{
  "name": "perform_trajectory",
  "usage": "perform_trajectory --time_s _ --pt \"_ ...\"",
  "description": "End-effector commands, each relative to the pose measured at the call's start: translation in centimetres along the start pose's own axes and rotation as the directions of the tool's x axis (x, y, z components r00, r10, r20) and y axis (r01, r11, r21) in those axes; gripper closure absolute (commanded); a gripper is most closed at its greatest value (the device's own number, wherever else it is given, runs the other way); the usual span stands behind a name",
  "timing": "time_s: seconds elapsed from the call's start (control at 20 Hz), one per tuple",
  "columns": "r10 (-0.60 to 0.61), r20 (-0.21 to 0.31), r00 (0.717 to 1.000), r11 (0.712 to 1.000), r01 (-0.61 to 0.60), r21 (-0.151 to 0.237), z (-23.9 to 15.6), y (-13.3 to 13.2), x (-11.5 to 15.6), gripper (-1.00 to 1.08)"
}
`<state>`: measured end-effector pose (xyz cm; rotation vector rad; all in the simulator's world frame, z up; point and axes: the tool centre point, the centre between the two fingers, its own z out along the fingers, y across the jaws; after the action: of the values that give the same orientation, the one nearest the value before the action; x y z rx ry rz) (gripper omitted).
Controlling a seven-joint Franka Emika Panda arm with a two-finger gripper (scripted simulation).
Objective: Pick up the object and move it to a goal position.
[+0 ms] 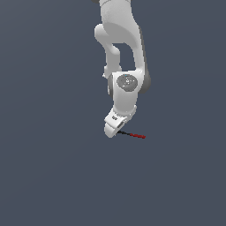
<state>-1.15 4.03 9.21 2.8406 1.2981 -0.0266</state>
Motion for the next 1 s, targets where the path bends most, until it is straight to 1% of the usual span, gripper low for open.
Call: perform_trajectory --time_s 0.0,0.15,0.45,0.7,0.95 --pt "-0.086 -0.003 0.996 0.996 0.086 0.0 0.6 -0.5 0.5 -0.92" --pt "-0.185 -0.007 0.983 0.983 0.185 0.001 1.3 -1.2 1.0 -0.92" --pt "-0.344 -0.015 0.939 0.939 0.344 0.0 2.4 -2.3 1.9 -0.92" --pt "-0.427 -0.021 0.904 0.904 0.427 -0.001 3.0 -2.9 2.4 -0.92" --pt "-0.469 -0.024 0.883 0.883 0.469 -0.002 3.3 -3.2 2.6 -0.92"
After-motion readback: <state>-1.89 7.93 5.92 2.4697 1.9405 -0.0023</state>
